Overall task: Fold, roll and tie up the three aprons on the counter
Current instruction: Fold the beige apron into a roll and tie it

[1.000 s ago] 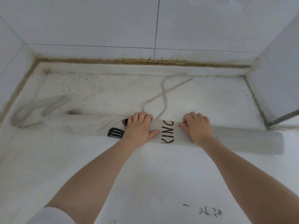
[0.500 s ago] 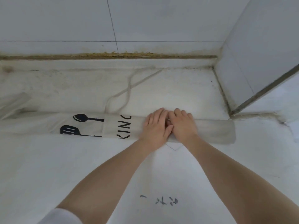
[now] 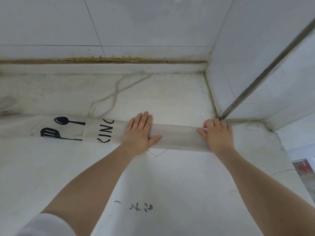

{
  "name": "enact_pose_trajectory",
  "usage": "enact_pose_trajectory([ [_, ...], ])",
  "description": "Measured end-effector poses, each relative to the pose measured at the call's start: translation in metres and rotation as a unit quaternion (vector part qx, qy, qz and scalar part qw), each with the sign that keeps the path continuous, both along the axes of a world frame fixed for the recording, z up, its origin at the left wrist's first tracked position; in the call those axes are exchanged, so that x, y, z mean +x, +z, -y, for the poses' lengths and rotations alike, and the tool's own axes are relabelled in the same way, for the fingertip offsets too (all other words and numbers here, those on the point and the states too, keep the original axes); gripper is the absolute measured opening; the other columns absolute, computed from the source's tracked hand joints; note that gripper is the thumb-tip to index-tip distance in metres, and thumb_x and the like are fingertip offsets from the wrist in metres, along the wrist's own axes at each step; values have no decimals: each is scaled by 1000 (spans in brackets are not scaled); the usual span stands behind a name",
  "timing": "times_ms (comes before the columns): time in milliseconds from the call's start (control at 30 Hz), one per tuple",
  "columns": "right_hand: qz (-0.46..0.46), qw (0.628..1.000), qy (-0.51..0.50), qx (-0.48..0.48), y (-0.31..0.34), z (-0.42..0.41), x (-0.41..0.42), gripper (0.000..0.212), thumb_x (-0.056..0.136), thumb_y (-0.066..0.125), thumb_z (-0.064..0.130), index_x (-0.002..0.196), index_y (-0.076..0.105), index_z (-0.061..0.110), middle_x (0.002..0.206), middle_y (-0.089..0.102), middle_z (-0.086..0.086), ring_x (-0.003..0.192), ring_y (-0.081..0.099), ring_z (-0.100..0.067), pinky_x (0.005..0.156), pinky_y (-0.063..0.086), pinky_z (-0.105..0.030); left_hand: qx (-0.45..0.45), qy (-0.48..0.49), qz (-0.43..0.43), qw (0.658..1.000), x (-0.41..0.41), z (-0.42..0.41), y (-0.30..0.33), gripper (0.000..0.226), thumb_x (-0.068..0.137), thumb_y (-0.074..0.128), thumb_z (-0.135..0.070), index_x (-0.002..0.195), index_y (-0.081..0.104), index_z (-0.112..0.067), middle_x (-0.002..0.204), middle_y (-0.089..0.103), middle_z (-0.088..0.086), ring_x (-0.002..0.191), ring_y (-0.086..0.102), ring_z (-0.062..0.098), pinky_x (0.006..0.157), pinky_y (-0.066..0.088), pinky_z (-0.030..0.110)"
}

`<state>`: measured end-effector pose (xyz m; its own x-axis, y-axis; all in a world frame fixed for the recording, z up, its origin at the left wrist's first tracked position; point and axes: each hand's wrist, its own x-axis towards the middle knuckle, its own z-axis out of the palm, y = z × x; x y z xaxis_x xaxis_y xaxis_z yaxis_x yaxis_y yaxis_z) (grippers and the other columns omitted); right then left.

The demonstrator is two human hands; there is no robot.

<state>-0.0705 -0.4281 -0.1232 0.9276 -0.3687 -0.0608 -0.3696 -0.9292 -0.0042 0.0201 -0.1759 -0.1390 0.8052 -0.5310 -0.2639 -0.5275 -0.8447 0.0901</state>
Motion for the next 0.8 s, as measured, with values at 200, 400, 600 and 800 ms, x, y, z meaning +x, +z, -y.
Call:
enact_pose_trajectory([
  [200, -33, 999, -2, 17, 6, -3, 8, 42, 96, 39, 48, 113, 49, 11, 120, 52, -9, 114, 45, -29, 93, 35, -37, -93, -127, 135, 978, -1, 20, 13, 54, 81, 41, -45, 129, 47, -21, 122, 51, 11, 113, 40, 30, 96, 29, 42],
  [400, -63, 997, -11, 49, 17, -1, 13, 42, 96, 41, 46, 117, 48, 10, 122, 52, -10, 116, 45, -30, 96, 36, -38, -107, -105, -78, 986, -19, 63, 30, 50, 93, 45, -49, 139, 41, -30, 119, 45, 7, 110, 44, 26, 95, 37, 33],
  [600, -65, 989, -72, 109, 22, -6, 15, 38, 92, 47, 39, 117, 52, 10, 121, 56, -11, 118, 47, -30, 96, 37, -39, -6, -70, -43, 997, -30, 77, 27, 61, 92, 37, -57, 147, 17, -39, 131, 35, 10, 119, 37, 29, 99, 32, 39],
  [800, -106, 946, -126, 280, 45, 3, 20, 33, 88, 60, 38, 88, 61, 5, 85, 59, -9, 85, 57, -26, 67, 43, -30, 22, -53, -73, 996, -32, 85, 32, 74, 86, 42, -66, 148, 10, -40, 136, 31, 10, 121, 35, 30, 96, 33, 41],
])
